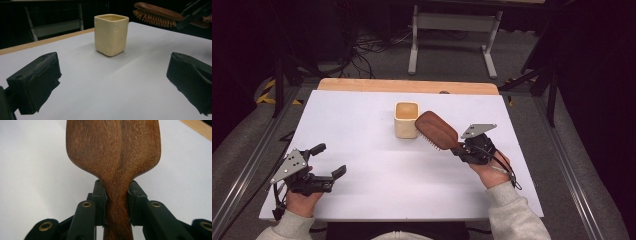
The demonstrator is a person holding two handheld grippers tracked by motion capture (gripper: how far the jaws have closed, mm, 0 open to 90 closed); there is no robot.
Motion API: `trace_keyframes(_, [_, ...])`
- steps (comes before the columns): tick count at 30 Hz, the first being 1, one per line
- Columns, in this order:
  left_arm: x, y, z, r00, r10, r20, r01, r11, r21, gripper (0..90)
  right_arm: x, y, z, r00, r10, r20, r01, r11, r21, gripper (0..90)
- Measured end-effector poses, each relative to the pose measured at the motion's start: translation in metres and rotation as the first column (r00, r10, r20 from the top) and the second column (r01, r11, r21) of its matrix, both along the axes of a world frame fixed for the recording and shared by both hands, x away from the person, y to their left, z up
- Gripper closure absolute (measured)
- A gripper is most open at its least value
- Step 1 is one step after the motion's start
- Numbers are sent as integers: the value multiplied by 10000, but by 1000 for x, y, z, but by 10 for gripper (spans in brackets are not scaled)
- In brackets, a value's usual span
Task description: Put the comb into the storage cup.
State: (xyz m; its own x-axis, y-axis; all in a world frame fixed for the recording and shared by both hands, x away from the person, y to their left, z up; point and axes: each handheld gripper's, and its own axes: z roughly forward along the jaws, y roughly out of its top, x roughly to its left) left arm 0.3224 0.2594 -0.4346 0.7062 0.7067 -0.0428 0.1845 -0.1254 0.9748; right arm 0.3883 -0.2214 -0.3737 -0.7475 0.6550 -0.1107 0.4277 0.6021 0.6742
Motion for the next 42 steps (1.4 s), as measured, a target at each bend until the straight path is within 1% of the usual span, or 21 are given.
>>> trace_keyframes(2, [0,0,0,10000,-20,-31,20,10000,-8,2,-1,1,1,9999,69,73,-69,10000,38,719])
trace_keyframes(3, [1,-1,0,10000,-46,-35,46,10000,-64,2,-4,5,2,9994,295,182,-298,9994,148,719])
trace_keyframes(7, [2,-2,0,9998,-127,-146,126,9999,-96,2,-11,14,4,9955,781,541,-804,9958,431,719])
trace_keyframes(9, [3,-3,0,9996,-154,-218,154,9999,-8,2,-14,19,3,9924,995,729,-1035,9932,534,719])
trace_keyframes(12, [3,-4,0,9994,-229,-275,230,9997,9,3,-17,25,1,9892,1186,857,-1246,9898,693,719])
trace_keyframes(14, [4,-5,1,9987,-402,-301,400,9992,-61,4,-18,30,-1,9869,1296,959,-1373,9875,780,719])
trace_keyframes(15, [4,-6,2,9984,-467,-316,467,9989,-16,4,-18,32,-2,9859,1343,995,-1428,9861,849,719])
trace_keyframes(17, [5,-7,2,9979,-583,-288,581,9983,-70,4,-19,36,-3,9819,1479,1183,-1600,9821,996,719])
trace_keyframes(21, [6,-9,4,9969,-714,-325,712,9974,-68,4,-21,42,-3,9739,1655,1551,-1877,9720,1413,719])
trace_keyframes(23, [6,-11,4,9968,-727,-343,721,9972,-178,4,-23,45,-4,9703,1708,1715,-1994,9657,1665,719])
trace_keyframes(25, [7,-12,5,9957,-852,-362,847,9963,-142,5,-23,49,-5,9666,1784,1839,-2115,9608,1795,719])
trace_keyframes(27, [7,-13,5,9943,-989,-389,981,9949,-214,8,-24,52,-7,9632,1825,1971,-2208,9558,1942,719])
trace_keyframes(28, [8,-13,6,9937,-1065,-352,1060,9942,-155,8,-24,54,-8,9620,1821,2035,-2229,9542,1995,719])
trace_keyframes(29, [8,-15,6,9934,-1079,-376,1071,9940,-219,8,-25,55,-9,9604,1808,2121,-2253,9517,2086,719])
trace_keyframes(31, [9,-16,8,9916,-1223,-427,1210,9922,-313,8,-25,59,-12,9560,1832,2289,-2375,9418,2380,719])
trace_keyframes(34, [9,-17,9,9918,-1213,-411,1203,9924,-276,8,-26,62,-13,9516,1890,2424,-2479,9382,2416,719])
trace_keyframes(36, [10,-19,10,9909,-1276,-424,1265,9916,-267,7,-27,64,-15,9493,1900,2506,-2539,9333,2538,719])
trace_keyframes(38, [11,-22,12,9895,-1342,-545,1329,9907,-276,5,-28,66,-17,9467,1912,2591,-2589,9304,2594,719])
trace_keyframes(39, [12,-23,13,9887,-1395,-547,1385,9901,-215,5,-29,67,-18,9457,1935,2613,-2617,9298,2587,719])
trace_keyframes(40, [12,-25,14,9879,-1445,-569,1432,9893,-262,5,-29,68,-19,9442,1950,2654,-2639,9301,2555,719])
trace_keyframes(42, [13,-28,17,9872,-1515,-488,1509,9884,-161,5,-30,70,-20,9424,1950,2718,-2652,9308,2516,718])
